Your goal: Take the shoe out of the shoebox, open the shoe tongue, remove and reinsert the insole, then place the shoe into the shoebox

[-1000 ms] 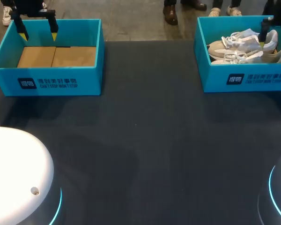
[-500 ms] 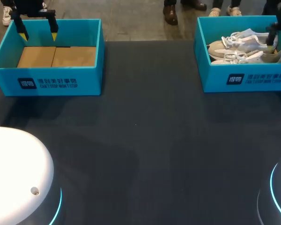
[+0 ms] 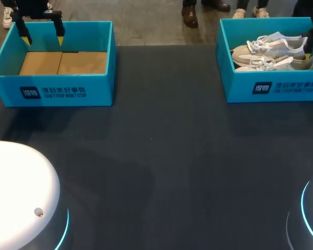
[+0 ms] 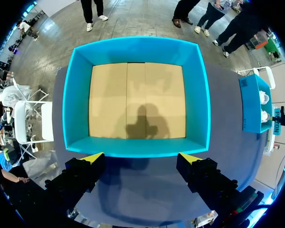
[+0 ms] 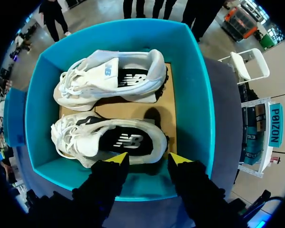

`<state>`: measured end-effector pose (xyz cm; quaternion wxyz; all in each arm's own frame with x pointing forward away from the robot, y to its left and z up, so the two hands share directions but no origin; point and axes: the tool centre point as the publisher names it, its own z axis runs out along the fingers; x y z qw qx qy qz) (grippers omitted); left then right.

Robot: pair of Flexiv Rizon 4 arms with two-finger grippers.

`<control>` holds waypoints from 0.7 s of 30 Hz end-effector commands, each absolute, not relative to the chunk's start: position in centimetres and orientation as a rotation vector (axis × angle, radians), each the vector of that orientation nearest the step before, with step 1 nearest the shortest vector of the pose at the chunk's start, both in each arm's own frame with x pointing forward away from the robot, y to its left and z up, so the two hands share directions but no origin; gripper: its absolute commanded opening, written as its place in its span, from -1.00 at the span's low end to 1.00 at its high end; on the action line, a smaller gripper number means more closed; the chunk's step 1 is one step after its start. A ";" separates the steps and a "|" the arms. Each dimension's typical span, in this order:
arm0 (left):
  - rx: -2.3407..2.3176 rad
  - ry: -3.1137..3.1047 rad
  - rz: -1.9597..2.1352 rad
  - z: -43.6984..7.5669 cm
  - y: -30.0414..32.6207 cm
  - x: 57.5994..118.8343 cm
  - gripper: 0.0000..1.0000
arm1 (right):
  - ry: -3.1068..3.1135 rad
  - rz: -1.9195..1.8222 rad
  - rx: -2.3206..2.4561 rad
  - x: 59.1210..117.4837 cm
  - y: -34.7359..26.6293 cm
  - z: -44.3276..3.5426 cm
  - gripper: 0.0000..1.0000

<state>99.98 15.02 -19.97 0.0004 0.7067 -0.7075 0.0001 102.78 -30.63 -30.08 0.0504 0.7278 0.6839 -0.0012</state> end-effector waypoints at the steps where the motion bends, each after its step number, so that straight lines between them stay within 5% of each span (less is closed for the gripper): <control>1: 2.220 -2.222 0.000 -20.0 15.0 100.0 1.00 | 2.087 0.016 2.219 102.8 -31.5 -30.5 0.14; 5: 2.220 -2.222 0.000 -20.0 15.0 100.0 1.00 | 2.091 0.009 2.222 103.0 -31.9 -30.9 0.22; 10: 2.220 -2.222 0.000 -20.0 15.0 100.0 1.00 | 2.104 -0.009 2.228 103.2 -31.9 -31.6 0.60; 21: 2.220 -2.222 0.000 -20.0 15.0 100.0 1.00 | 2.130 -0.020 2.238 103.5 -31.6 -33.6 0.68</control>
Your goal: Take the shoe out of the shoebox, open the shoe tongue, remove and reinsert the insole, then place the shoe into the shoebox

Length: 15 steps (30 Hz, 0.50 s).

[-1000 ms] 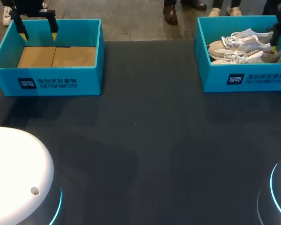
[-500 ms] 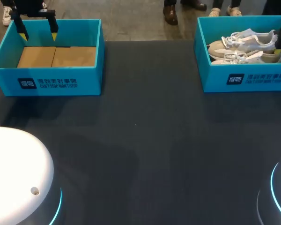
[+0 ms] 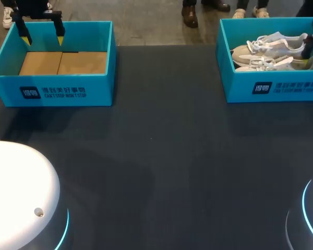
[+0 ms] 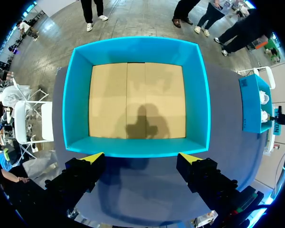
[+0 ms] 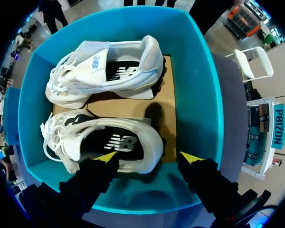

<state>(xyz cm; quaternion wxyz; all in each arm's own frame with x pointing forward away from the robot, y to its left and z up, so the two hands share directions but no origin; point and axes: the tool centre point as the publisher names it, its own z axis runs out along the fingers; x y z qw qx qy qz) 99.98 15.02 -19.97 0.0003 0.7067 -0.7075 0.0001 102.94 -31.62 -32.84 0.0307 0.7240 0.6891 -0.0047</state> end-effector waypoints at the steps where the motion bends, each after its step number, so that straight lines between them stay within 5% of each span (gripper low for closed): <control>1: 2.220 -2.222 0.000 -20.0 15.0 100.0 1.00 | 2.132 -0.020 2.239 103.5 -31.7 -33.8 0.70; 15: 2.220 -2.222 0.000 -20.0 15.0 100.0 1.00 | 2.168 -0.008 2.240 104.4 -31.7 -35.7 0.60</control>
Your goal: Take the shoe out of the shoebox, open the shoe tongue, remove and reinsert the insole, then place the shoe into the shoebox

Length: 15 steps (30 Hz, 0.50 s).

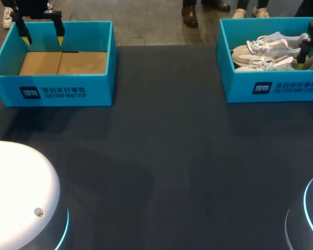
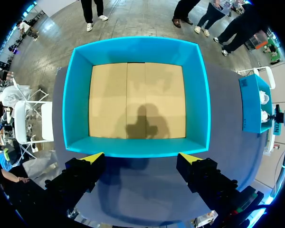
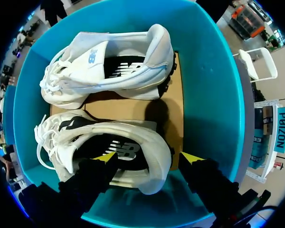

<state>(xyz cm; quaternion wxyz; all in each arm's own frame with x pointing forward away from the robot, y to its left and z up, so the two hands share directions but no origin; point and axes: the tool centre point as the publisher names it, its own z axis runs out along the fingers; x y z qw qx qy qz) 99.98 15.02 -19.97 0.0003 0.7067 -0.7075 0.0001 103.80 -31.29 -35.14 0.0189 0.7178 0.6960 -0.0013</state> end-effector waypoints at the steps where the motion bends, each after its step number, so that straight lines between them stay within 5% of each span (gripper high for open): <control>1: 2.220 -2.222 0.000 -20.0 15.0 100.0 1.00 | 2.168 -0.008 2.242 104.4 -31.8 -35.8 0.59; 15: 2.220 -2.222 0.000 -20.0 15.0 100.0 1.00 | 2.171 -0.017 2.266 104.3 -32.6 -37.2 0.00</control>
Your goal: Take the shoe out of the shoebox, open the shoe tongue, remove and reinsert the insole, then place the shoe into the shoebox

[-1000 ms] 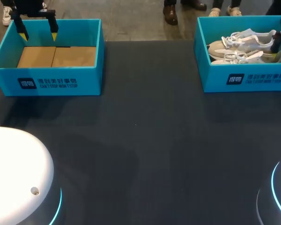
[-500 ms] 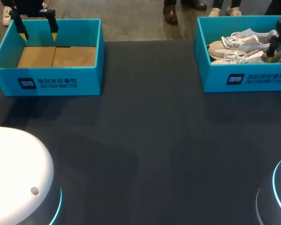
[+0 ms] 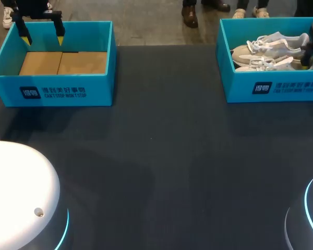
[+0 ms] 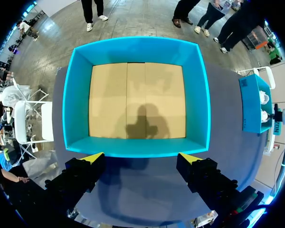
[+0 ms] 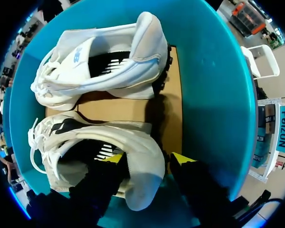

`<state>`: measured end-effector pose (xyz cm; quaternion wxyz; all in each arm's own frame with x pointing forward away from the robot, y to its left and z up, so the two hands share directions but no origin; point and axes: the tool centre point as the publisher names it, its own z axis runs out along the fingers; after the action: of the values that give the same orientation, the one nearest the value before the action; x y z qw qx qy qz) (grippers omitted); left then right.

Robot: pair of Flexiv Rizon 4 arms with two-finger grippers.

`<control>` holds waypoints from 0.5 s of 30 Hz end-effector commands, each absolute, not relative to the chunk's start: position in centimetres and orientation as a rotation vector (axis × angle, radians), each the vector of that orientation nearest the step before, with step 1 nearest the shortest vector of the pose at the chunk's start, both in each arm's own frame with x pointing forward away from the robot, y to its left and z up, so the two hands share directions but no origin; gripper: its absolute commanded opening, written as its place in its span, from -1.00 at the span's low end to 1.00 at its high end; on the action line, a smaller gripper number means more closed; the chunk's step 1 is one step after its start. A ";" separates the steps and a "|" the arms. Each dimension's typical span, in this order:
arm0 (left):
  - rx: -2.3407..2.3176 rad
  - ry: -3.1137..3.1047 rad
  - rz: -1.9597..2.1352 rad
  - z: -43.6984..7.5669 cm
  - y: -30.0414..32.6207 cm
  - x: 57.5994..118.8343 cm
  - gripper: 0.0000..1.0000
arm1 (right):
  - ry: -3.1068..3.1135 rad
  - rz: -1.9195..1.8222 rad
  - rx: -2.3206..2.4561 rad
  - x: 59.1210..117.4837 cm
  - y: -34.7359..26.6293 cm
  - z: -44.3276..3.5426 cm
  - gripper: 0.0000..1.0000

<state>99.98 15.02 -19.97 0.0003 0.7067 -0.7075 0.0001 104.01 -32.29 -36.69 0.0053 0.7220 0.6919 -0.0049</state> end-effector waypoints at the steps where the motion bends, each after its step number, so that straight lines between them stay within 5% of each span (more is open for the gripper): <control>1: 2.220 -2.222 0.000 -20.0 15.0 100.0 1.00 | 2.170 -0.018 2.271 104.3 -32.7 -37.3 -0.01; 5: 2.220 -2.222 0.000 -20.0 15.0 100.0 1.00 | 2.172 -0.004 2.278 103.9 -32.8 -37.5 -0.11; 8: 2.220 -2.222 0.000 -20.0 15.0 100.0 1.00 | 2.171 0.002 2.282 103.8 -32.8 -37.7 -0.32; 12: 2.220 -2.222 0.000 -20.0 15.0 100.0 1.00 | 2.170 0.002 2.288 103.7 -32.9 -37.9 -0.91; 15: 2.220 -2.222 0.000 -20.0 15.0 100.0 1.00 | 2.166 0.002 2.291 103.5 -32.7 -38.0 -1.00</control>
<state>99.98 15.02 -19.97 0.0003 0.7067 -0.7075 0.0001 103.57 -33.37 -37.55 -0.0052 0.7268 0.6868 -0.0004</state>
